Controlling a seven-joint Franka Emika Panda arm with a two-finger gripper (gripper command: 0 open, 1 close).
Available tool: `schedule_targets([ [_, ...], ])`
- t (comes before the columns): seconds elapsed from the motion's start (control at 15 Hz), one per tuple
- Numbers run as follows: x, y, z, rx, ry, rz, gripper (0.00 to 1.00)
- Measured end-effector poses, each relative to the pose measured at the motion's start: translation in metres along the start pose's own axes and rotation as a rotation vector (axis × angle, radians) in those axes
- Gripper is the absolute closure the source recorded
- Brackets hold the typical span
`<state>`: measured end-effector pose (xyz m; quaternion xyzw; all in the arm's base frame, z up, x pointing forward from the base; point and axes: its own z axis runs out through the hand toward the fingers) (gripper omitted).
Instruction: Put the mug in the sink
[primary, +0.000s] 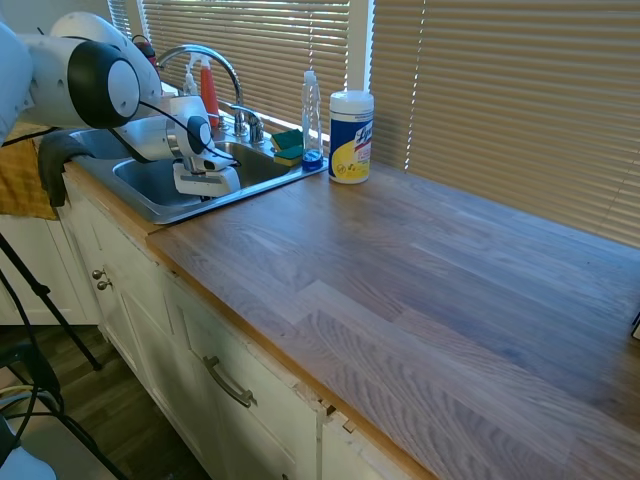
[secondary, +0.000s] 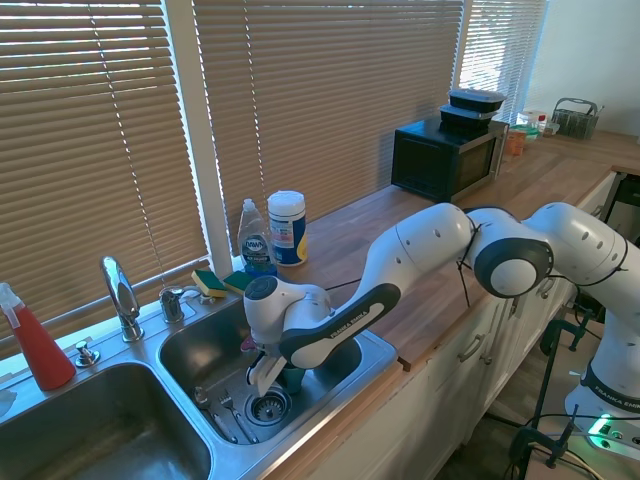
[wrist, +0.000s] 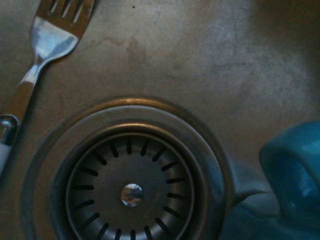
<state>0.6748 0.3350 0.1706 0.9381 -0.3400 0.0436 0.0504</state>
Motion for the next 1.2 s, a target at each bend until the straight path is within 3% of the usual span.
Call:
schedule_targets([
  [0.73, 0.018, 0.000, -0.019, 0.004, 0.013, 0.019, 0.00],
  [1.2, 0.021, 0.021, -0.099, 0.042, 0.038, 0.024, 0.00],
])
